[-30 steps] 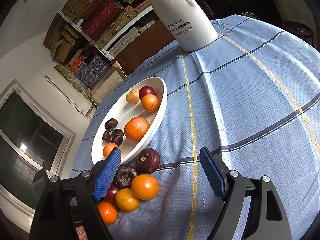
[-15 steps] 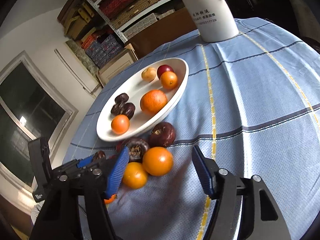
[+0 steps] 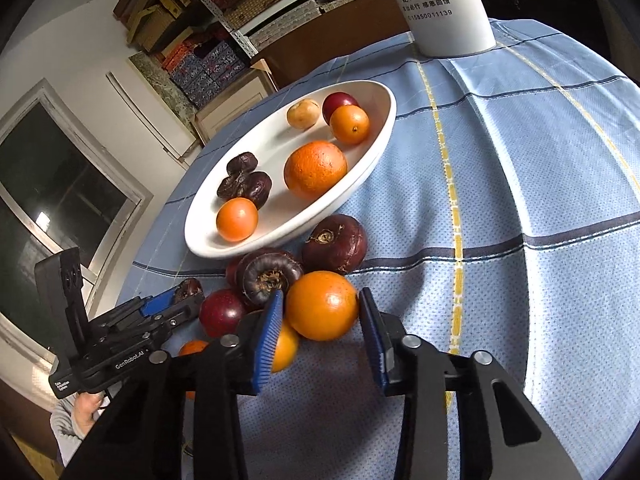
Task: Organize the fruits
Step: 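Grasp an orange with the right tool while the left grasps a dark brown fruit, then lower both fruits onto the white plate and open both tools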
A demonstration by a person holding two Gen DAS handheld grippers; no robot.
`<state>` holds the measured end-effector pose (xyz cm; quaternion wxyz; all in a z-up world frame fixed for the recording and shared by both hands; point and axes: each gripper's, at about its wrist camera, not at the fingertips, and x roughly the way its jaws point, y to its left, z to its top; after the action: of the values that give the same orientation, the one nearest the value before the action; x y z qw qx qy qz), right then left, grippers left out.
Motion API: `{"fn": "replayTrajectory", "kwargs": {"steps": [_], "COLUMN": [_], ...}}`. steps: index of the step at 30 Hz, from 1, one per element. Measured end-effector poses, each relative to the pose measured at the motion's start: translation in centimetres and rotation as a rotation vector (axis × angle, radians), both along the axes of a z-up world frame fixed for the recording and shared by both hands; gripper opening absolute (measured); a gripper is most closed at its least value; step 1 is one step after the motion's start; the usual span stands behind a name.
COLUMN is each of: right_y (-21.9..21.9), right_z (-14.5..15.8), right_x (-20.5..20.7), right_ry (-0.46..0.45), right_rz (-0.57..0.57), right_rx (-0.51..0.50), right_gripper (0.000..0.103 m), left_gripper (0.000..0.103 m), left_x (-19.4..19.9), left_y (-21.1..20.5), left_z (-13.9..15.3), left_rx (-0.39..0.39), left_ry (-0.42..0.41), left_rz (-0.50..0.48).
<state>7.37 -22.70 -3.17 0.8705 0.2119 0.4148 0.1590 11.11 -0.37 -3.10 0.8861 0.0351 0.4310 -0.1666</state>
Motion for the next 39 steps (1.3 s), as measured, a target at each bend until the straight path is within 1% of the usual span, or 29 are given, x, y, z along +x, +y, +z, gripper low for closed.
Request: {"fn": "replayTrajectory", "kwargs": {"steps": [2,3,5,7,10,14,17,19,22,23,24,25,26,27,29,30,32,33,34,35,39], "right_y": [0.0,-0.1,-0.3,-0.7,-1.1,-1.6,-0.9,0.2,2.0,2.4,2.6,2.7,2.6,2.3,1.7,1.6,1.2,1.0,0.8,0.5,-0.9], "right_z": [0.2,0.4,1.5,2.6,3.2,4.5,5.9,6.4,6.2,5.9,5.6,5.3,5.3,5.3,5.7,5.7,5.7,5.6,5.5,5.2,4.7], "right_x": [-0.2,-0.2,-1.1,-1.9,-1.9,0.2,2.8,5.0,7.6,8.2,8.6,8.8,8.7,8.5,8.0,7.8,7.4,7.3,7.3,7.2,6.4], "right_ry": [-0.010,-0.023,-0.093,-0.162,-0.181,-0.171,-0.174,-0.174,-0.173,-0.174,-0.171,-0.164,-0.166,-0.179,-0.199,-0.201,-0.206,-0.203,-0.197,-0.187,-0.168], "right_rz": [0.000,-0.003,-0.014,-0.031,-0.051,-0.051,-0.050,-0.042,-0.035,-0.044,-0.053,-0.057,-0.069,-0.082,-0.107,-0.107,-0.116,-0.125,-0.130,-0.138,-0.163], "right_rx": [0.001,0.001,0.005,0.010,0.014,0.068,0.074,0.065,0.049,0.040,0.017,-0.015,-0.050,-0.063,-0.043,-0.032,-0.025,-0.032,-0.033,-0.027,0.008], "right_gripper": [0.038,0.038,0.038,0.038,0.038,0.038,0.038,0.038,0.039,0.039,0.047,0.051,0.053,0.058,0.062,0.064,0.070,0.070,0.070,0.070,0.070], "left_gripper": [0.041,0.041,0.041,0.041,0.041,0.041,0.041,0.041,0.042,0.047,0.051,0.058,0.063,0.064,0.067,0.068,0.075,0.077,0.081,0.083,0.088], "left_x": [-0.2,-0.4,-1.2,-1.8,-1.6,0.7,3.2,5.2,7.9,8.4,9.0,9.3,9.6,9.7,9.7,9.6,9.3,8.9,8.6,8.3,6.2], "left_y": [-0.1,-0.2,-0.1,0.1,0.2,-0.6,-1.6,-2.3,-3.6,-4.0,-4.4,-4.7,-4.9,-5.0,-4.5,-4.0,-3.0,-2.6,-2.3,-2.1,-1.4], "left_z": [0.2,0.4,1.2,2.2,3.8,5.8,6.8,7.0,6.8,6.6,6.4,6.0,5.5,5.0,4.7,4.6,4.9,5.0,5.1,5.2,5.2], "left_rx": [-0.018,-0.015,-0.005,-0.013,-0.024,-0.029,-0.026,-0.034,-0.066,-0.070,-0.073,-0.069,-0.048,-0.018,-0.003,-0.018,-0.055,-0.065,-0.064,-0.061,-0.062], "left_ry": [-0.009,-0.023,-0.079,-0.129,-0.170,-0.189,-0.195,-0.183,-0.161,-0.163,-0.165,-0.168,-0.166,-0.165,-0.166,-0.157,-0.149,-0.154,-0.159,-0.167,-0.191], "left_rz": [-0.016,-0.017,-0.005,0.013,0.029,0.033,0.038,0.049,0.048,0.048,0.046,0.047,0.051,0.047,0.072,0.084,0.097,0.108,0.114,0.120,0.133]}}
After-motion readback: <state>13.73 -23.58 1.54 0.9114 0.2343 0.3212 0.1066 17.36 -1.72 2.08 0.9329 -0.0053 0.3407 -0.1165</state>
